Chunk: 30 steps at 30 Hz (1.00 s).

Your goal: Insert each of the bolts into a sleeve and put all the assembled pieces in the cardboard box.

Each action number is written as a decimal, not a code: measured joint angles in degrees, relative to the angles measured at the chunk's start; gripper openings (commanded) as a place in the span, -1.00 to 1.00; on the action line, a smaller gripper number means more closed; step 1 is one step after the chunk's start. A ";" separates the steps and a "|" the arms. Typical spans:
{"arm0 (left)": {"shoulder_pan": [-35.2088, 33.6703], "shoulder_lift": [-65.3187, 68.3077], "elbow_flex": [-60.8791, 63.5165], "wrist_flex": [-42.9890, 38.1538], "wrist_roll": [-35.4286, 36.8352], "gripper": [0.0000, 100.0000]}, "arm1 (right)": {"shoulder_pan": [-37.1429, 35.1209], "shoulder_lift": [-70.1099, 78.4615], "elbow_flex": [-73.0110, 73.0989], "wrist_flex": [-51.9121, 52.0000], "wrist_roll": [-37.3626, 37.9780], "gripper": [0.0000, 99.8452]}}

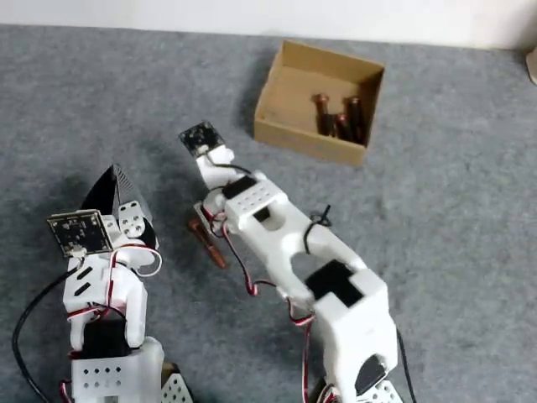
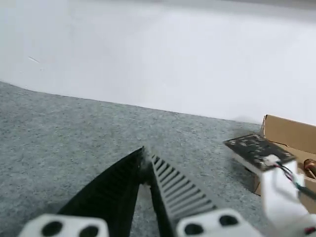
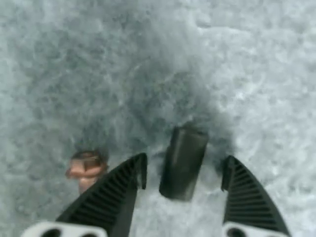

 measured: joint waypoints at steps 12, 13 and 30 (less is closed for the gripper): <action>1.14 0.00 0.00 0.00 0.00 -0.98 | 0.70 4.92 -7.74 6.24 0.09 -0.99; 1.14 0.00 0.00 0.00 0.00 -0.98 | 0.70 4.92 -7.91 6.86 0.09 -0.99; 8.18 0.00 -3.96 7.21 -9.05 -0.98 | 0.18 -17.14 7.03 13.80 2.90 -0.99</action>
